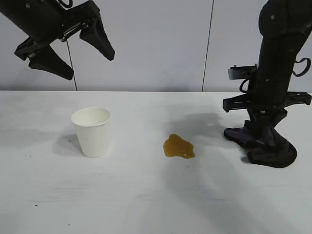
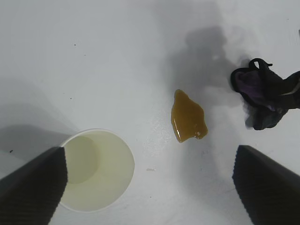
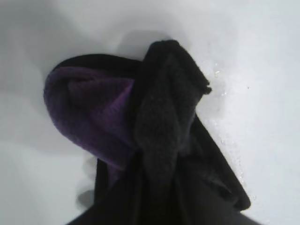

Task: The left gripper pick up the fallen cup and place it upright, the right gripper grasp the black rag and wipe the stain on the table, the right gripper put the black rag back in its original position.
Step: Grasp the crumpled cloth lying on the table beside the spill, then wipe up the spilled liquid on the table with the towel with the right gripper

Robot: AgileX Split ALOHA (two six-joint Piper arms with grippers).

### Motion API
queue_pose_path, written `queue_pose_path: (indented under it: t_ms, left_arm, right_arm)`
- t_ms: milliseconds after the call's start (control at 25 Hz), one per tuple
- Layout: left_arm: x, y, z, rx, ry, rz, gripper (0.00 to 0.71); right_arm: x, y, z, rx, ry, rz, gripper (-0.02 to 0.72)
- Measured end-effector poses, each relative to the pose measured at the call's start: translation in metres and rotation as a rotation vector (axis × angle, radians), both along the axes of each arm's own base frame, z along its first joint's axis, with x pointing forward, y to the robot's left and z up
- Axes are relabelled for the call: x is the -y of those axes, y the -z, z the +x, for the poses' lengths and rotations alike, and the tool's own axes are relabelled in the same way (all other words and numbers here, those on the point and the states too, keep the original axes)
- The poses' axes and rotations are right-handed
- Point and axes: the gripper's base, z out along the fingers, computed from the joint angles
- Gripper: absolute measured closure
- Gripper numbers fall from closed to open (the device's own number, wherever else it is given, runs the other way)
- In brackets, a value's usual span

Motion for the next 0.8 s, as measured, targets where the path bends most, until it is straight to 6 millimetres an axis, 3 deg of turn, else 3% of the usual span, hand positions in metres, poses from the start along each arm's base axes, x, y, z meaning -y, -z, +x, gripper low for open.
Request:
queue_pose_path:
  t_ms: [320,800]
  left_arm:
    - [0.000,0.000,0.000,0.000,0.000,0.000,0.017]
    - [0.000,0.001,-0.001,-0.007,0.011,0.011,0.017]
  right_arm:
    - [-0.014,-0.007,-0.002,0.006,0.016,0.089,0.676]
    - [-0.128,-0.022,-0.030,0.065,-0.189,0.236,0.678]
